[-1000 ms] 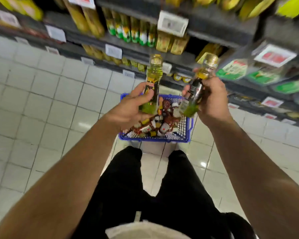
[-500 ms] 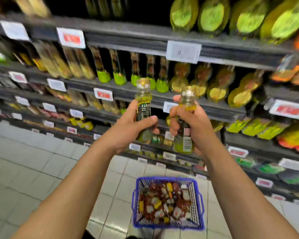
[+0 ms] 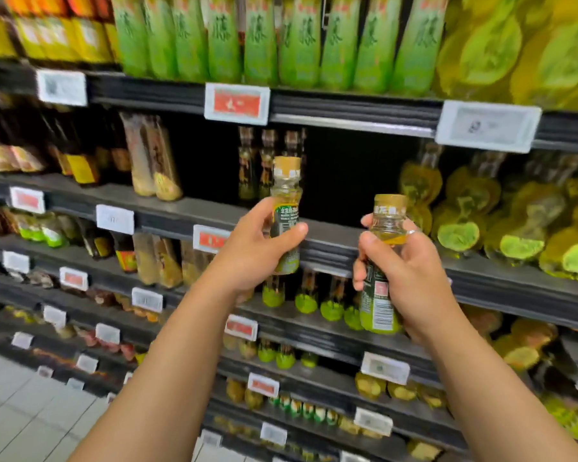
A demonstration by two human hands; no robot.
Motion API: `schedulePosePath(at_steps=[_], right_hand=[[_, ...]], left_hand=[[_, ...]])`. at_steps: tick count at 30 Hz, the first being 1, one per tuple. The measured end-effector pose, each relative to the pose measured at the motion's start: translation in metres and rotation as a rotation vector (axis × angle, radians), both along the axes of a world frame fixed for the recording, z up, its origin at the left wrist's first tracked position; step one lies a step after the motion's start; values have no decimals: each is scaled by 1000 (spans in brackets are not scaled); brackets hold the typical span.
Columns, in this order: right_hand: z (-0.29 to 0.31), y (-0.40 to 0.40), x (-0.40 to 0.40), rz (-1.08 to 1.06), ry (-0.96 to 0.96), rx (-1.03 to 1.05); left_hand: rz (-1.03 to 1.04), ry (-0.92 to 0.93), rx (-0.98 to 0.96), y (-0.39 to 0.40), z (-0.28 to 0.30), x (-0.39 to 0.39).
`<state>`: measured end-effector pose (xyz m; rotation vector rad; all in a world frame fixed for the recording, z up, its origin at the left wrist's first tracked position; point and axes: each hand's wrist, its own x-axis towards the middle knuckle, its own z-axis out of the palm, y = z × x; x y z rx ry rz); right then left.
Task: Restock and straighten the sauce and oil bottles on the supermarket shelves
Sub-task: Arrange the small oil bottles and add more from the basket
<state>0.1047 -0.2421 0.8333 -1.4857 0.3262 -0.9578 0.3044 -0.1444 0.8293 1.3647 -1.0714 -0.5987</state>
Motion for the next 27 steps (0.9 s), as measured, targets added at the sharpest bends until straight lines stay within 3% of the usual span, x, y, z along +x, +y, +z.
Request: schedulePosePath(at_steps=[4,11,15,21,27], right_hand=[[15,-10,68,-120,8,-48],[26,-40,142,-305,149,-83],[27,-73,161,-439,128,-1],[17,-115,172,-496,316,-187],[9,-130,187,-523,319,-140]], left_hand=[[-50,-127,19,-24,6,77],[-154,-132,85,-48,7,157],[-184,-182,142,-63,5,167],[-158,-201,159,-87,0,159],[-118,-199,190,-93,5,145]])
